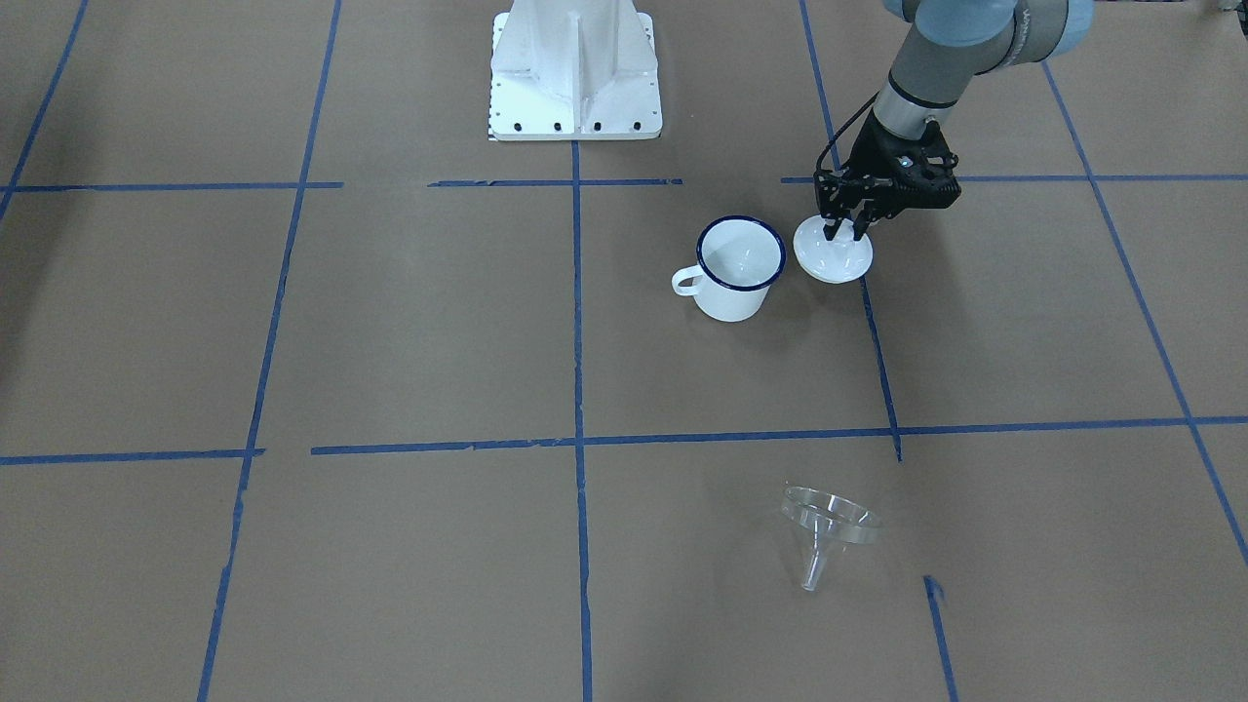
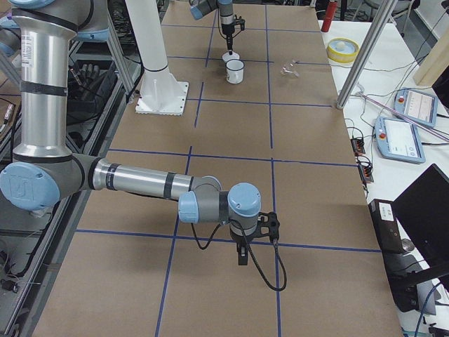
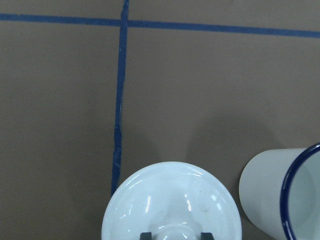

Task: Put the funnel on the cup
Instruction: 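Lower the lid onto the table beside the mug and release it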

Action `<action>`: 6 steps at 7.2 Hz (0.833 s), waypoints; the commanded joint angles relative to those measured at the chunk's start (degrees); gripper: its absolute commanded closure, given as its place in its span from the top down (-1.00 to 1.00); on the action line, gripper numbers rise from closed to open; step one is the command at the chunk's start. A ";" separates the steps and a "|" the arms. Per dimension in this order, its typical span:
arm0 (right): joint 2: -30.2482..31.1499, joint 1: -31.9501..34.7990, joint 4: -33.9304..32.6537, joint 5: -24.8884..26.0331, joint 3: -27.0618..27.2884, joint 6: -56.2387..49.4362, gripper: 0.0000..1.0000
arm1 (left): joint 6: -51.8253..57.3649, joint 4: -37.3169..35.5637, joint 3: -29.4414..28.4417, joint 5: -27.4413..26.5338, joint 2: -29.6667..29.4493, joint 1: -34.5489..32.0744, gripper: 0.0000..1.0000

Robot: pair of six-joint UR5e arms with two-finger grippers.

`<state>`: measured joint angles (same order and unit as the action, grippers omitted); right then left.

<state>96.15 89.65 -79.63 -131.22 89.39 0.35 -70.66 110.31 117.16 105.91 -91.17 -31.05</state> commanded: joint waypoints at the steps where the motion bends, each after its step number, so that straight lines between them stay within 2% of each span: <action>1: 0.00 0.00 0.00 0.00 0.00 0.00 1.00 | -0.18 0.52 -1.84 -0.09 -0.06 1.60 -1.00; 3: 0.00 0.00 0.00 0.00 0.00 0.00 1.00 | 0.00 0.52 -2.19 -0.18 -0.06 1.78 -1.00; 4: 0.00 0.00 0.00 0.00 0.00 0.00 1.00 | 0.08 0.52 -2.28 -0.18 -0.24 1.78 -0.75; 5: 0.00 0.00 0.00 0.00 0.00 0.00 1.00 | 0.08 0.52 -2.28 -0.27 -0.24 1.78 -0.27; 6: 0.00 0.00 0.00 0.00 0.00 0.00 1.00 | -0.35 0.52 -2.28 -2.71 -0.41 1.78 0.40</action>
<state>96.15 89.65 -79.63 -131.22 89.39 0.35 -70.68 110.83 114.91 105.13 -91.43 -29.27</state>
